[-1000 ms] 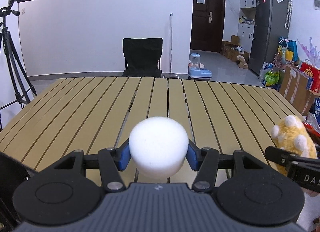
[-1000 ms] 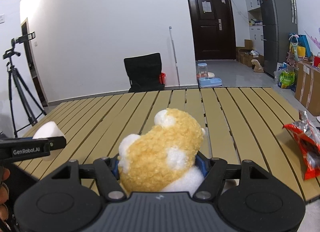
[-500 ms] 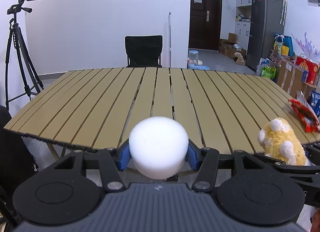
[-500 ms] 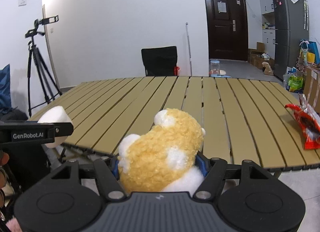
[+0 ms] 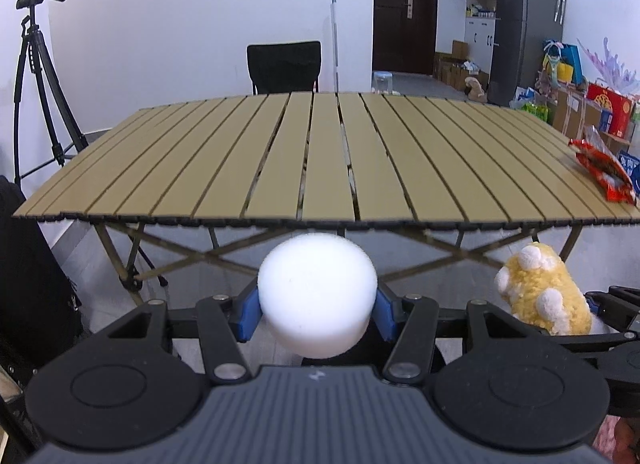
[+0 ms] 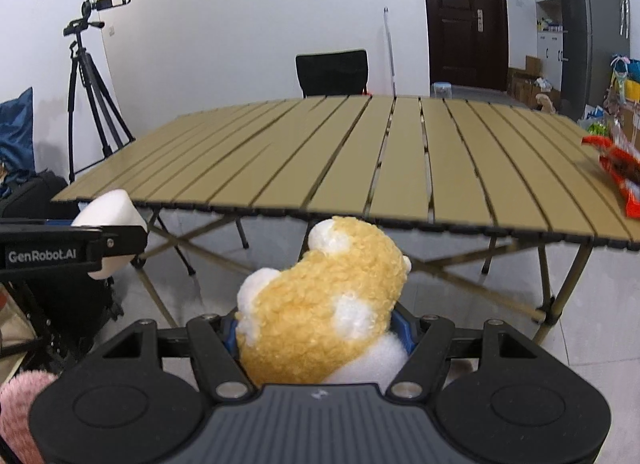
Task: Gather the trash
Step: 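Carry the plush toy and foam cylinder with both grippers down over the bin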
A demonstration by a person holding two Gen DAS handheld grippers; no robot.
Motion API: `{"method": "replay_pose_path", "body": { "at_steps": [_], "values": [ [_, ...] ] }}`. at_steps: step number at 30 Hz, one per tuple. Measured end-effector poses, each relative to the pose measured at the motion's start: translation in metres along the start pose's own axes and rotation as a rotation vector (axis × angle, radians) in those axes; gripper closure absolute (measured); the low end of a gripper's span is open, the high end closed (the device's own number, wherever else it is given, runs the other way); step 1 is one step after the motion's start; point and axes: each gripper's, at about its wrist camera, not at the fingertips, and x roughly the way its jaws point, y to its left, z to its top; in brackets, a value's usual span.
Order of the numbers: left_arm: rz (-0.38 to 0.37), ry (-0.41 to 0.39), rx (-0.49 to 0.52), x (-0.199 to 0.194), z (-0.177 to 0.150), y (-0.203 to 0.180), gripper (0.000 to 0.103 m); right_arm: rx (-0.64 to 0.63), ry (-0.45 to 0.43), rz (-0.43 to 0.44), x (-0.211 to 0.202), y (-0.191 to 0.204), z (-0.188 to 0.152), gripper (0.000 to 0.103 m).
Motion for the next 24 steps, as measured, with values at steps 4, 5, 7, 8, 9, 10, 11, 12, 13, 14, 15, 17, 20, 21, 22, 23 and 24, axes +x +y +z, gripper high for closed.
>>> {"method": "replay_pose_path", "body": {
  "at_steps": [4, 5, 7, 8, 9, 10, 11, 12, 13, 14, 15, 17, 20, 21, 22, 23, 24],
  "values": [
    [-0.009, 0.03, 0.005, 0.002, -0.017, 0.001, 0.047, 0.002, 0.03, 0.003, 0.004, 0.003, -0.016, 0.037],
    [-0.009, 0.038, 0.007, 0.002, -0.022, 0.002, 0.047, 0.002, 0.038, 0.004, 0.005, 0.002, -0.021, 0.037],
    [-0.008, 0.052, 0.011, 0.004, -0.03, 0.003, 0.047, 0.004, 0.056, 0.006, 0.008, 0.003, -0.03, 0.037],
    [-0.007, 0.061, 0.012, 0.005, -0.034, 0.003, 0.047, 0.005, 0.063, 0.008, 0.009, 0.003, -0.035, 0.037],
    [-0.007, 0.068, 0.013, 0.005, -0.039, 0.002, 0.047, 0.007, 0.072, 0.009, 0.011, 0.003, -0.039, 0.037],
    [-0.006, 0.076, 0.015, 0.006, -0.043, 0.001, 0.047, 0.009, 0.079, 0.009, 0.012, 0.002, -0.042, 0.037],
    [-0.006, 0.087, 0.017, 0.008, -0.048, 0.002, 0.047, 0.012, 0.089, 0.01, 0.013, 0.003, -0.047, 0.037],
    [-0.005, 0.094, 0.018, 0.009, -0.052, 0.002, 0.047, 0.014, 0.096, 0.011, 0.015, 0.003, -0.052, 0.037],
    [-0.004, 0.103, 0.021, 0.01, -0.056, 0.002, 0.047, 0.017, 0.104, 0.011, 0.016, 0.002, -0.056, 0.037],
    [-0.002, 0.111, 0.022, 0.012, -0.061, 0.002, 0.047, 0.02, 0.112, 0.01, 0.018, 0.002, -0.06, 0.037],
    [-0.002, 0.118, 0.022, 0.012, -0.065, 0.002, 0.047, 0.024, 0.122, 0.009, 0.02, 0.002, -0.065, 0.037],
    [-0.002, 0.135, 0.024, 0.016, -0.072, 0.001, 0.047, 0.033, 0.138, 0.007, 0.025, 0.001, -0.072, 0.037],
    [-0.004, 0.158, 0.025, 0.021, -0.083, 0.0, 0.047, 0.046, 0.166, -0.001, 0.031, -0.002, -0.086, 0.037],
    [-0.004, 0.167, 0.026, 0.023, -0.087, 0.0, 0.047, 0.05, 0.176, -0.004, 0.033, -0.003, -0.091, 0.037],
    [-0.004, 0.176, 0.027, 0.025, -0.09, -0.001, 0.047, 0.053, 0.185, -0.008, 0.035, -0.004, -0.095, 0.037],
    [-0.004, 0.186, 0.028, 0.028, -0.094, -0.001, 0.047, 0.056, 0.194, -0.013, 0.037, -0.006, -0.099, 0.037],
    [-0.003, 0.195, 0.029, 0.031, -0.097, -0.002, 0.047, 0.057, 0.203, -0.019, 0.039, -0.007, -0.103, 0.037]
  ]
}}
